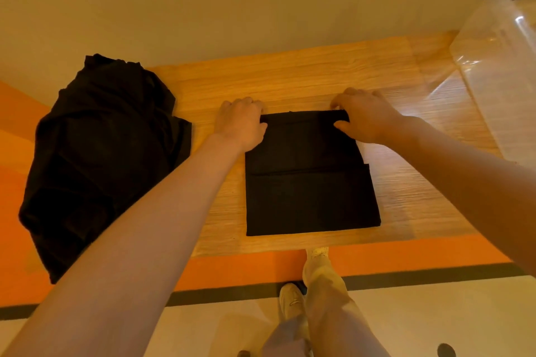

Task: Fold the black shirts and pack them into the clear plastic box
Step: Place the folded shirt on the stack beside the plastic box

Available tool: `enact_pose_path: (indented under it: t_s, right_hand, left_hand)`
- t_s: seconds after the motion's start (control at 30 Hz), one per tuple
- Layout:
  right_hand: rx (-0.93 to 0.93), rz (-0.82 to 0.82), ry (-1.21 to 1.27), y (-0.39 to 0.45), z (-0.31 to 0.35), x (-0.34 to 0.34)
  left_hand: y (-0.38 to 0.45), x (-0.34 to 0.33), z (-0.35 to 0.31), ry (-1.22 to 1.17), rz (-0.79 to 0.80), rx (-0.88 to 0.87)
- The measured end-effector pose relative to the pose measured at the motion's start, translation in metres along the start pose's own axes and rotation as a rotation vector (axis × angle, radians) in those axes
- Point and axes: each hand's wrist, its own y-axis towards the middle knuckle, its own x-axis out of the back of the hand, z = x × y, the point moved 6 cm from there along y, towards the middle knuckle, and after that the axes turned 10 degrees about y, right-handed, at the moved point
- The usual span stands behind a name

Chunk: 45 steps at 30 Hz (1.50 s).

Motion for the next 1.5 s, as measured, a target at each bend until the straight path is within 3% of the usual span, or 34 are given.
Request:
enact_pose_path:
  t_s: [0.37,0.57,0.73,0.9,1.3,1.5]
  right_hand:
    - [-0.009,0.108,-0.050,0.011,0.001,0.005]
    - [0.037,0.007,0.316,-0.001,0.001,0.013]
    - [0.095,-0.147,0.476,-0.032,0.000,0.027]
    - [0.282,-0.208,0.545,-0.090,0.017,0.030]
    - [0.458,-0.338,0.261,-0.181,0.012,-0.044]
    - [0.414,-0.388,0.229,-0.198,0.005,-0.047]
  left_hand:
    - [-0.003,-0.002,-0.004,-0.011,0.038,0.070]
    - [-0.020,0.012,0.000,-0.149,-0.112,0.077]
    - [-0.053,0.031,0.006,-0.276,-0.292,0.031]
    - [-0.114,0.036,0.004,-0.240,-0.469,-0.088]
    - [-0.205,-0.017,-0.029,-0.100,-0.600,-0.278]
    - [-0.216,-0.029,-0.025,-0.126,-0.530,-0.241]
